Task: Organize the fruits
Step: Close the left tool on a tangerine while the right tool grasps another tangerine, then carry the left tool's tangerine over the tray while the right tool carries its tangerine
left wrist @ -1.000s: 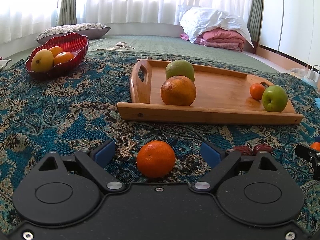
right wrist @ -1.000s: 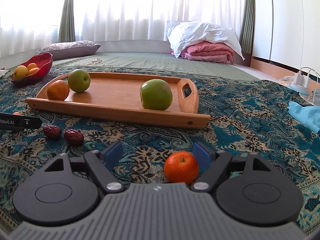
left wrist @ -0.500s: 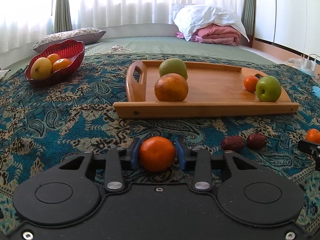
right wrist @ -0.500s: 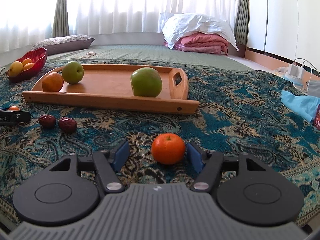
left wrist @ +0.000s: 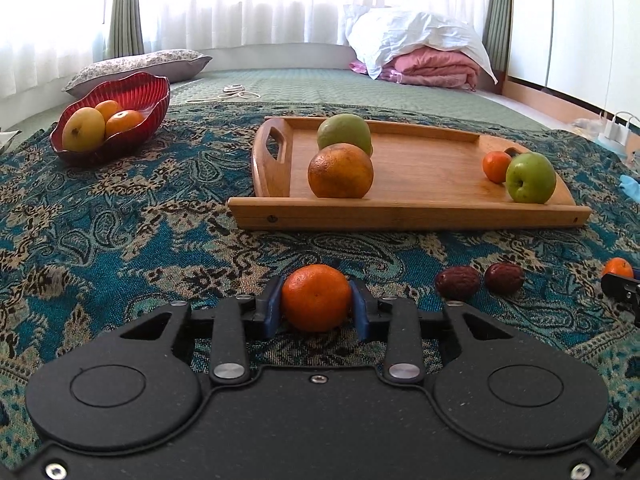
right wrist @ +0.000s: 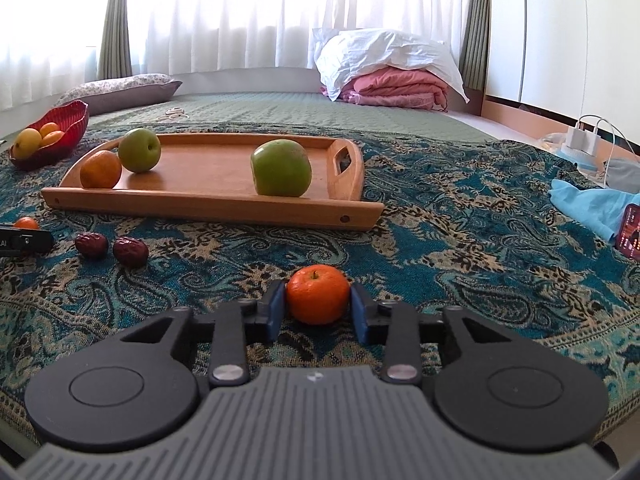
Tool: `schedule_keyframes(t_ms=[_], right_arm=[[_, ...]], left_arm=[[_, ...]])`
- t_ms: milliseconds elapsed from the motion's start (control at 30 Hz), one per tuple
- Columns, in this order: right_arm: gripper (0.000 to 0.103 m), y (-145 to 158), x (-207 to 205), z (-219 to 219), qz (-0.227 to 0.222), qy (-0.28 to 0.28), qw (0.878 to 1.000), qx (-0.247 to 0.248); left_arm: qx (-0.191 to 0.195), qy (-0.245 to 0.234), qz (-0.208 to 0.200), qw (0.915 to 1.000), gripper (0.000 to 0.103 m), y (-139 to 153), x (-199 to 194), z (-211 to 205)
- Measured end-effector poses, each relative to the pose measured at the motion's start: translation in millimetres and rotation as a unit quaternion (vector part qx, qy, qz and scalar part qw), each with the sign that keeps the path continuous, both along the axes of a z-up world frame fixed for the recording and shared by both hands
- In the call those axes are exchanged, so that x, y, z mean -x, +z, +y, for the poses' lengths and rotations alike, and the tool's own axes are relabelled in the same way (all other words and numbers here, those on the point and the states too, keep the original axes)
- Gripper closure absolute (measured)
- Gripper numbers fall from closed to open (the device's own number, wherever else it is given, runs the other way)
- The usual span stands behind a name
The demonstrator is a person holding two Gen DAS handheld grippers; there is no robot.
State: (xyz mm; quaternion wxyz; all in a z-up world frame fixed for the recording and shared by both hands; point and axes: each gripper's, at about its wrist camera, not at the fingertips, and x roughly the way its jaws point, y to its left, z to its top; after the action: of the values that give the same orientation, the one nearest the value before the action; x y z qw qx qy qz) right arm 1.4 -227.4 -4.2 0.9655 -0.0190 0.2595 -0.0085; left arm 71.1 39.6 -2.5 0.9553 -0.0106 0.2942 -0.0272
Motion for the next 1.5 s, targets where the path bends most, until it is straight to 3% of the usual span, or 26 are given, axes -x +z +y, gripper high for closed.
schedule_keyframes(t_ms=[400, 867, 1067, 1200, 1367, 1500], right_arm=[[0.065, 13.8, -7.8, 1.5, -0.015, 0.007, 1.0, -0.009], [0.065, 44.5, -41.8, 9.4, -0.05, 0.026, 0.998, -0.013], [0.065, 65.5, -71.1, 4.7, -0.055, 0.029, 0.998, -0.026], [0.065, 79.5, -98.0, 4.2, -0.047, 0.04, 0.998, -0.022], [0.065, 90.8, -143.7, 4.0, -0.007, 0.059, 0.998, -0.033], [0.065, 91.7, -186.0, 1.2, 0.033, 0.056, 0.996, -0.06]], left_arm=[[0.011, 0.002, -0.017, 0.9998, 0.071, 15.5, -0.5, -0.6], [0.014, -0.011, -0.061, 0.998, 0.071, 59.3, -21.0, -7.6], [0.016, -0.021, -0.073, 0.997, 0.071, 83.4, -48.2, -8.6], [0.025, -0.02, -0.057, 0.9979, 0.071, 97.1, -80.2, -6.9], [0.014, -0.019, -0.039, 0.9989, 0.071, 107.1, -121.6, -6.9], [0.032, -0.023, -0.009, 0.9992, 0.071, 105.0, -159.6, -7.0]])
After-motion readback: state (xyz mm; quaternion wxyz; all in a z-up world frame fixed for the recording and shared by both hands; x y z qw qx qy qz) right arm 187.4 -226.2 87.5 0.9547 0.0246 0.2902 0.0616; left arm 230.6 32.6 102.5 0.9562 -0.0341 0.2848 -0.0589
